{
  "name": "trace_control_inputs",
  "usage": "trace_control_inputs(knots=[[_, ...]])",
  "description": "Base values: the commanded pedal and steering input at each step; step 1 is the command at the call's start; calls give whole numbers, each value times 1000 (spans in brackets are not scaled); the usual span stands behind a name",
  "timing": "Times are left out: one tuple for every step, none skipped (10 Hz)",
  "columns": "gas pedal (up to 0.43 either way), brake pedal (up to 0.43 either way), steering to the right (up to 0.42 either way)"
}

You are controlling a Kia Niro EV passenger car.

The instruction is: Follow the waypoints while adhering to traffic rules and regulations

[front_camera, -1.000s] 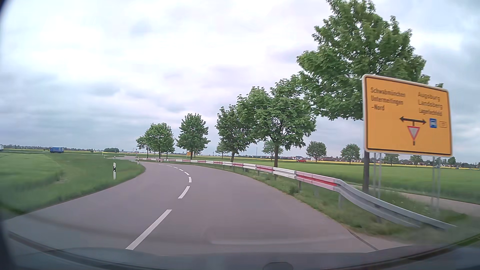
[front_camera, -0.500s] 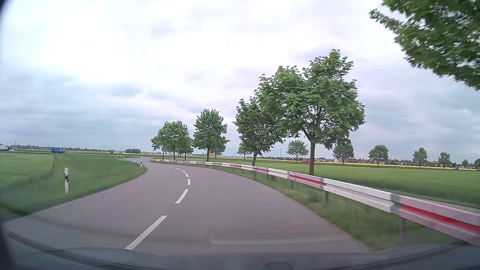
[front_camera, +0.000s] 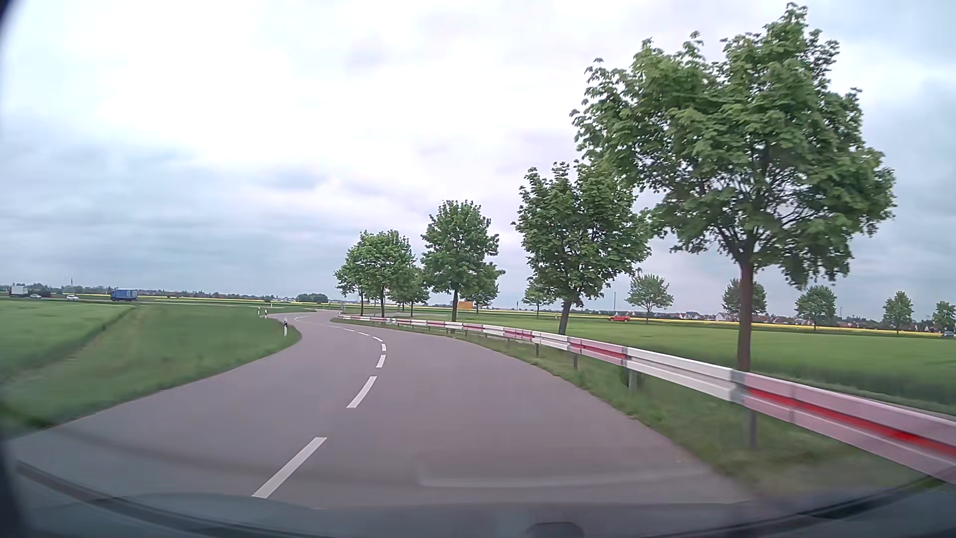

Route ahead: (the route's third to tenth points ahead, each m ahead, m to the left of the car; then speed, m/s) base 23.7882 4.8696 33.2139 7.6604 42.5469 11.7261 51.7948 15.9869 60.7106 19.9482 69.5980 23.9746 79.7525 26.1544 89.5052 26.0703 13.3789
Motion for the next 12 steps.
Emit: trace_control_inputs(knots=[[110, 0, -59], [130, 0, -56], [130, 0, -56], [130, 0, -55], [118, 0, -55], [118, 0, -54], [110, 0, -54], [110, 0, -53], [110, 0, -53], [98, 0, -52], [87, 0, -52], [87, 0, -52]])
